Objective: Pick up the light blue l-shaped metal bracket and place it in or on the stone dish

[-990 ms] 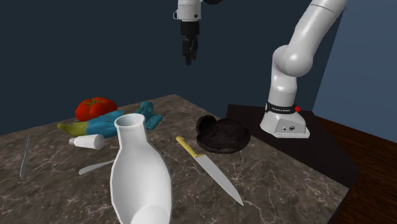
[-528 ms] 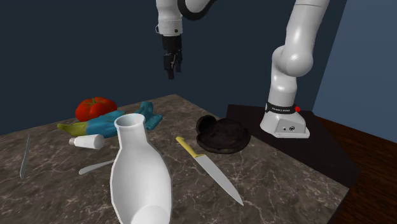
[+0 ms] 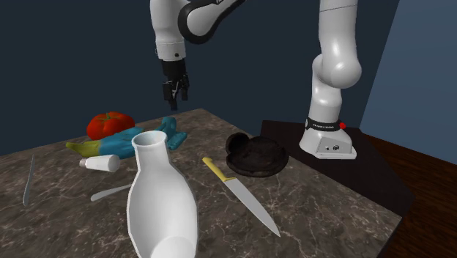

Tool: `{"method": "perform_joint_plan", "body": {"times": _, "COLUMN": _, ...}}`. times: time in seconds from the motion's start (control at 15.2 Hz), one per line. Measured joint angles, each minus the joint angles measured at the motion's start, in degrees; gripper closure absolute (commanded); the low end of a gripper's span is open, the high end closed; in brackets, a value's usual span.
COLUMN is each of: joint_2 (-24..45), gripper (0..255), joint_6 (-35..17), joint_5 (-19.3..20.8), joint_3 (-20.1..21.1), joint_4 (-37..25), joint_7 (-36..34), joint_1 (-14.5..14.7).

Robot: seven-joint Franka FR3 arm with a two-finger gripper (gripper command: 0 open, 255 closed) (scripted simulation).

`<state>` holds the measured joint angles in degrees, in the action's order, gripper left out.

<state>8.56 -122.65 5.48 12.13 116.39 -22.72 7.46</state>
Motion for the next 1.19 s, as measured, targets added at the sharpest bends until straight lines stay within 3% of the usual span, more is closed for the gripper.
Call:
{"method": "perform_joint_plan", "body": {"times": 0.33, "joint_2": 9.30, "gripper": 0, "joint_6": -0.52, "joint_5": 1.75, "joint_3": 0.50, "joint_4": -8.14, "joint_7": -3.26, "joint_1": 2.06}}
{"method": "perform_joint_plan", "body": {"times": 1.19, "joint_2": 13.22, "gripper": 0, "joint_6": -5.03, "joint_5": 2.93, "joint_3": 0.04, "joint_4": -7.43, "joint_7": -4.19, "joint_1": 2.45}}
